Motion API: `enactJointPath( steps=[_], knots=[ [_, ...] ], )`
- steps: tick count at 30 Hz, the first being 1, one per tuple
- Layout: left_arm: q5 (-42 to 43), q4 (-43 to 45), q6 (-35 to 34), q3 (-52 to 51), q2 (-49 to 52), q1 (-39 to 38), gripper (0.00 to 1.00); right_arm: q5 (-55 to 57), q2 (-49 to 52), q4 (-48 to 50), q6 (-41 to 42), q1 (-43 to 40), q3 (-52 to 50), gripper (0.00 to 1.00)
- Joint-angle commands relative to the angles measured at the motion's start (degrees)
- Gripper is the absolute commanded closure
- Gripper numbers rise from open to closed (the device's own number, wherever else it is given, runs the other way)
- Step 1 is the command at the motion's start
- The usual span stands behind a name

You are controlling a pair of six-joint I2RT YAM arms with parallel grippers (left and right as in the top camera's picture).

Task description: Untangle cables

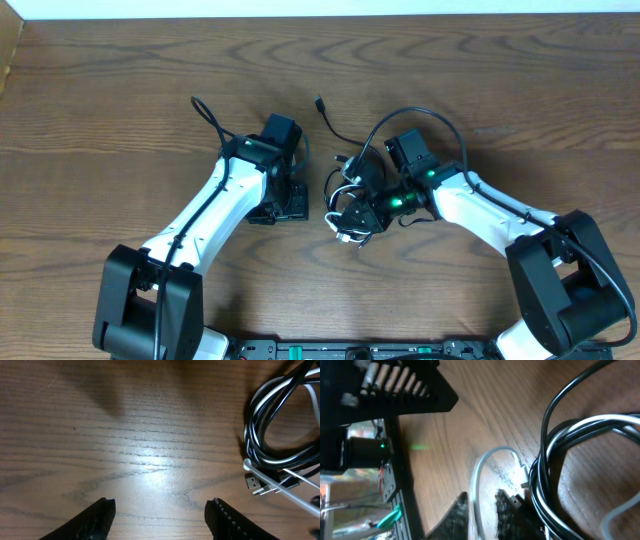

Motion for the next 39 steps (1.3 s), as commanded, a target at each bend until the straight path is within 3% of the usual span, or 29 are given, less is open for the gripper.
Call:
enactJointPath(
  steps=[1, 3, 4, 13, 17, 23, 33, 39],
  knots=[
    [-0.7, -0.2, 1.0, -0.4, 0.6, 0.3, 0.37, -3.8, -0.1, -1.5, 3.9, -2.1, 4.3, 0.60],
    [-0.7, 0.2, 0.9, -0.4, 0.6, 0.3, 0.37, -3.6, -0.1, -4.0, 3.8, -3.4, 5.9, 0.43],
    [-0.6, 0.7, 0.9, -0.4, 0.6, 0.3, 0.38, -2.6, -0.1, -4.7, 3.8, -4.1, 6.2, 0.40],
    [2.9, 9.9, 0.5, -0.4, 0.7, -0.2, 0.37, 1.5, -1.4, -13.5, 8.3, -11.0, 6.7, 0.32],
    [2.5, 15.5, -0.4, -0.7, 0.9, -0.2, 0.37, 11.3, -2.6, -18.7, 8.4, -13.7, 6.7, 0.30],
    [2.8, 20.5, -2.1, -2.4, 4.1, -0.4, 0.38, 22.6, -2.5, -23.9, 12.5, -13.6, 6.3, 0.31],
    [6.8, 23.0, -1.4, -2.4, 9.7, -5.7, 0.42, 33.7, -2.5, -22.1, 22.4, -7.4, 3.1, 0.43],
    [1.7, 23.1, -1.8, -2.7, 9.8, -8.9, 0.42, 43.9, -2.5, -21.6, 28.0, -2.1, 3.1, 0.44]
  ],
)
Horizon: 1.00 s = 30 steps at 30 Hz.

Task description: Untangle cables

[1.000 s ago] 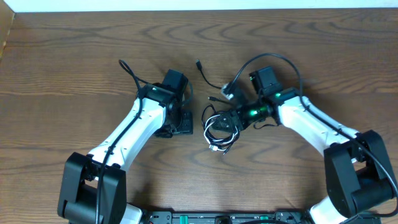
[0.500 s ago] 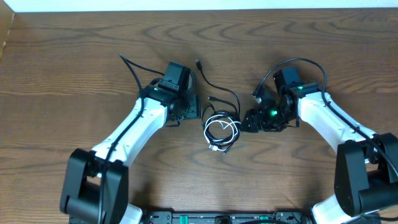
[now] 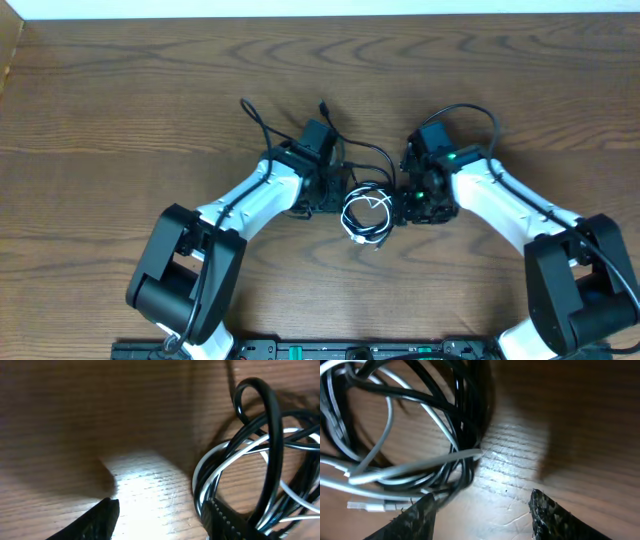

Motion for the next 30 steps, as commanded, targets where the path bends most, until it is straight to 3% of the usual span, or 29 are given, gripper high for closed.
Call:
enactJointPath(
  steps=[1, 4, 12, 20, 30],
  knots=[
    [-3.1, 0.1, -0.1, -0.4, 0.1, -1.4, 0.42, 9.0, -1.1, 0.1, 5.5, 2.9, -0.5, 0.44],
    [-3.7, -0.1, 0.0, -0.6, 0.1, -1.9, 0.42, 15.6, -0.9, -0.1, 7.3, 4.9, -0.6, 0.44],
    [-3.9, -9.4, 0.5, 3.6, -1.0, 0.5, 0.41, 18.1, -0.5, 2.0, 7.3, 5.7, -2.2, 0.49],
    [5.0, -7.0, 1.6, 3.5, -1.5, 0.3, 0.37, 12.1, -0.5, 6.0, 7.2, 5.7, -3.7, 0.45],
    [4.4, -3.1, 1.6, 0.3, 0.8, -2.7, 0.37, 15.5, -0.5, 6.1, 6.5, 5.7, -3.8, 0.43]
  ],
)
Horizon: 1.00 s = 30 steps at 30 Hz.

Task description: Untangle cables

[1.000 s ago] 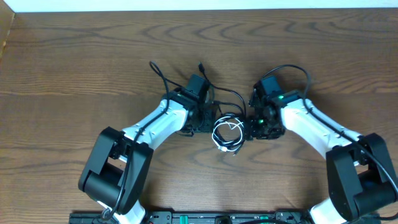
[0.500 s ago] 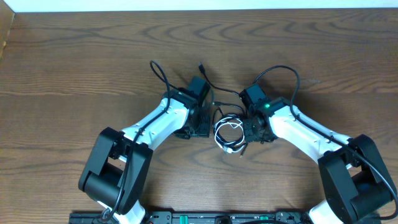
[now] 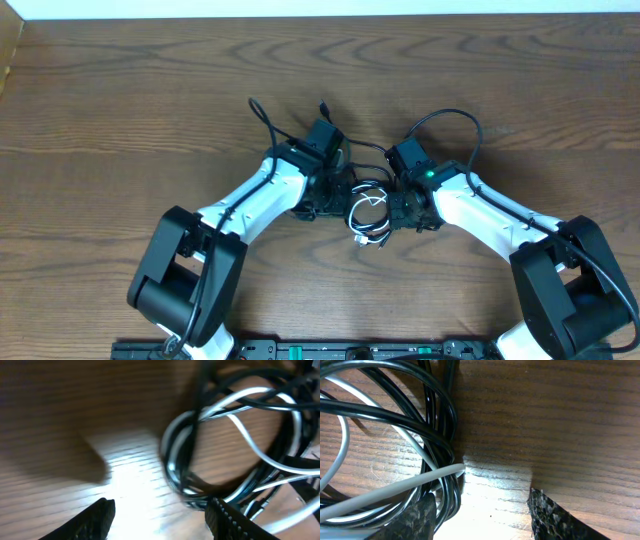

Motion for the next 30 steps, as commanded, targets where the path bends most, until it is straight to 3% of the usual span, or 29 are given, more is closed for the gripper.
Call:
enactJointPath(
  steps=[1, 7, 16, 23, 30],
  knots=[
    [-1.0, 0.7, 0.7, -1.7, 1.3, -1.1, 0.37, 5.4, -0.5, -0.9, 0.0, 0.2, -0.6, 0.43],
    [-7.7, 0.6, 0.7, -1.8, 4.4, -1.3, 0.39, 17.0, -0.5, -4.0, -1.2, 0.1, -0.9, 0.42],
    [-9.3, 0.2, 4.0, -1.8, 9.6, -1.2, 0.39, 16.0, -0.4, -2.4, -4.6, 0.0, -0.9, 0.42],
    [-20.4, -3.5, 7.3, -1.6, 9.3, -1.2, 0.39, 16.5, -0.4, -0.8, -16.2, -0.2, -0.9, 0.38],
    [-29.2, -4.9, 11.4, -1.6, 9.3, -1.2, 0.38, 15.4, -0.4, 0.0, -18.5, -0.2, -0.9, 0.37]
  ],
)
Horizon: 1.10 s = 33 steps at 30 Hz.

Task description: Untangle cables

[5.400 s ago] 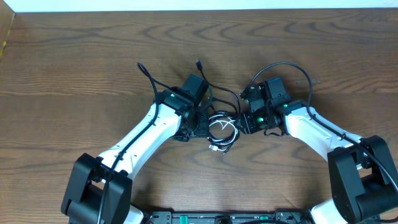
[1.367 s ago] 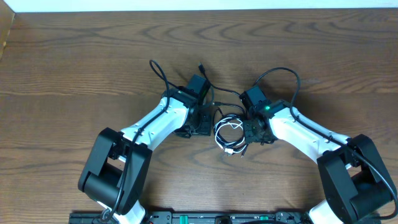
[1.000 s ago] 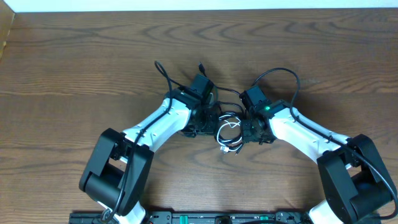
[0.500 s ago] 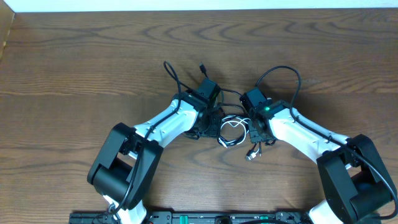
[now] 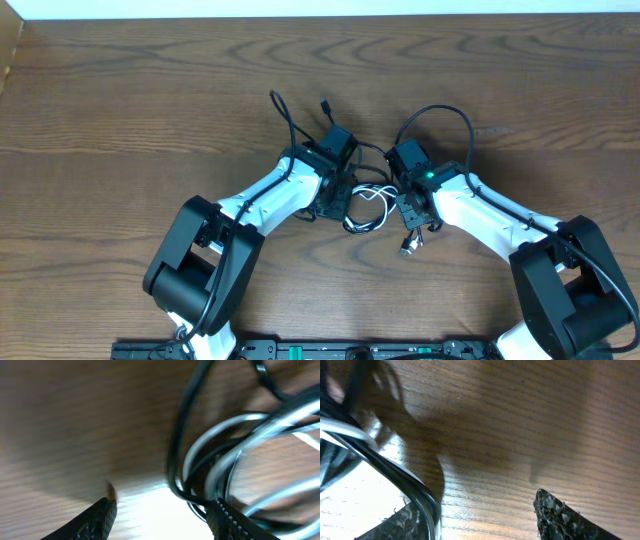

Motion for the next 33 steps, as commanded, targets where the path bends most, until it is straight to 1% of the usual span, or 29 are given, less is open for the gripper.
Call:
enactJointPath(
  steps=[1, 3, 4, 6, 13, 15, 17, 20, 22, 23, 24, 27, 29, 31, 33],
  knots=[
    [-15.1, -2.2, 4.3, -3.7, 5.0, 0.8, 0.38, -0.4, -0.4, 0.0, -2.8, -0.2, -0.5, 0.38],
    [-15.9, -2.4, 4.9, -3.4, 4.9, 0.8, 0.35, -4.4, -0.4, 0.0, -3.2, -0.2, -0.5, 0.41],
    [-16.4, -3.3, 4.9, -2.5, 4.8, 0.8, 0.33, -7.5, -0.4, 0.0, -4.8, -0.2, -0.5, 0.55],
    [-16.4, -4.2, 4.9, -1.3, 4.5, 0.8, 0.31, -9.4, -0.4, 0.0, -5.1, -0.2, -0.5, 0.66],
    [-14.4, -6.3, 4.4, 2.7, -0.3, 0.8, 0.26, -19.1, -0.4, 1.1, -5.2, -0.2, -0.5, 0.68],
    [-12.8, -6.3, 4.2, 2.7, -2.0, 0.8, 0.25, -21.7, -0.4, 1.2, -5.2, -0.2, -0.5, 0.69],
    [-8.4, -7.1, 3.7, 2.7, -4.3, 0.8, 0.25, -23.4, -0.4, 1.3, -5.2, -0.2, -0.5, 0.69],
    [-5.4, -8.2, 0.2, 2.7, -6.7, 0.8, 0.25, -23.3, -0.4, 1.7, -7.2, -0.2, -0.5, 0.70],
    [-4.3, -8.9, -3.2, 2.7, -7.9, 0.9, 0.24, -23.4, -0.4, 1.9, -7.5, -0.2, -0.5, 0.74],
    [-1.3, -8.9, -7.7, 2.7, -8.5, 1.2, 0.24, -23.4, -0.4, 2.1, -7.5, -0.2, -0.5, 0.82],
    [1.0, -8.4, -10.1, 2.7, -8.5, 1.4, 0.24, -23.4, -0.4, 2.4, -7.5, -0.3, -0.5, 0.87],
    [4.9, -5.5, -14.5, 2.5, -8.1, 0.9, 0.25, -25.0, -0.4, 3.5, -7.5, -0.6, -0.5, 0.90],
    [5.2, -2.7, -14.9, 2.3, -7.8, 0.0, 0.25, -26.9, -0.4, 3.9, -7.5, -0.8, -0.5, 0.92],
    [5.1, 0.9, -15.7, 2.0, -7.5, -1.6, 0.25, -29.4, -0.4, 3.6, -8.8, -1.3, -0.5, 0.99],
    [4.4, 2.4, -19.1, 1.5, -7.3, -2.0, 0.25, -31.7, -0.4, 3.4, -10.3, -1.8, -0.8, 0.99]
  ],
)
